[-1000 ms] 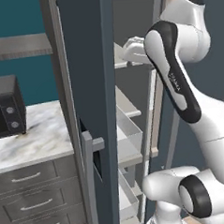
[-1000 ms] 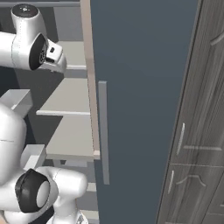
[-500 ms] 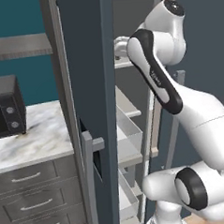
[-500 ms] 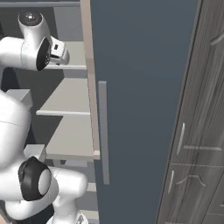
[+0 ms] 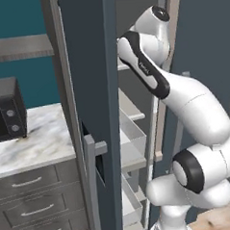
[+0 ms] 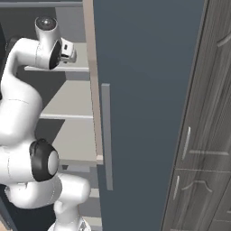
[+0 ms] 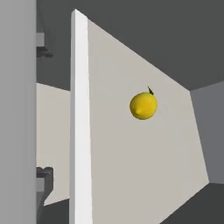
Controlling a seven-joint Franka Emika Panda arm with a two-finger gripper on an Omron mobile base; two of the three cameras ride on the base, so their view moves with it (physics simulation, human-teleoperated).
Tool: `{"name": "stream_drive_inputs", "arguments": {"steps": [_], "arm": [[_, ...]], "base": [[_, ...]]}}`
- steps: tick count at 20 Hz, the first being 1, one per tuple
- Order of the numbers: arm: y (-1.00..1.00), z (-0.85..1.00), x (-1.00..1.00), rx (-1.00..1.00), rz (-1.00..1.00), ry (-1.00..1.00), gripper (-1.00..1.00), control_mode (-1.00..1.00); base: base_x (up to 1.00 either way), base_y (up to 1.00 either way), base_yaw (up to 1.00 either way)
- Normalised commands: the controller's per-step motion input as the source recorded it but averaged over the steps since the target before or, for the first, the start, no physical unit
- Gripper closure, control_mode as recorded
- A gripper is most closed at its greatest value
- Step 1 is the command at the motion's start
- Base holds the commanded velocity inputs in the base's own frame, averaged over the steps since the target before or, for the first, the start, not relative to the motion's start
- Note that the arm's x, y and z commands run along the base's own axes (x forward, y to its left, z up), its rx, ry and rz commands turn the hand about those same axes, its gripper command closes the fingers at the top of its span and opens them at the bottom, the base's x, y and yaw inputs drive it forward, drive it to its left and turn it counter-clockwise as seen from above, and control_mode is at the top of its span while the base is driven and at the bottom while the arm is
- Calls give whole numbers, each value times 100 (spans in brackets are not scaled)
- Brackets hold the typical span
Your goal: Take the lemon and cucumber out of the freezer and place them in the tupperware container on the counter. Then put the tupperware containing the vegetables back in the freezer.
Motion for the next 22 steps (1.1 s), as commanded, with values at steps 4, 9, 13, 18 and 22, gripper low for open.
{"name": "stream_drive_inputs", "arguments": {"steps": [4,9,13,18,22], "arm": [[31,0,76,-4,7,5,-100,-100],[32,-8,65,-5,4,3,-100,-100],[21,-14,50,-5,1,0,-100,-100],[10,-21,51,-5,0,0,-100,-100],[0,-21,45,-2,0,0,-100,-100]], "base": [[0,0,0],[0,0,0],[0,0,0],[0,0,0],[0,0,0]]}}
